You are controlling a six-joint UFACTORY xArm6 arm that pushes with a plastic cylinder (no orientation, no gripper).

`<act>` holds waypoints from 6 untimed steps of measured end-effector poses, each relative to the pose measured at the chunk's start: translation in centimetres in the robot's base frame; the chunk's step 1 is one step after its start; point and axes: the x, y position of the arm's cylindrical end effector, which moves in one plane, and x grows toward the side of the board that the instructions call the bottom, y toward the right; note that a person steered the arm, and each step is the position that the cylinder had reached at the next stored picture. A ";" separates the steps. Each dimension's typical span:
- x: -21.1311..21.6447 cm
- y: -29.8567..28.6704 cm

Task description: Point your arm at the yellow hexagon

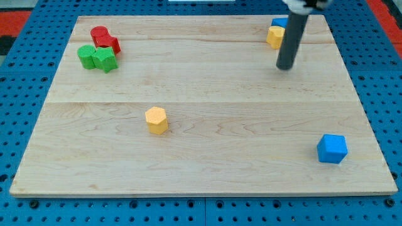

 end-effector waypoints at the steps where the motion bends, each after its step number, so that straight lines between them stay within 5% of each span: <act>1: 8.0 -0.1; 3: 17.6 -8.8; 6: 13.4 -25.1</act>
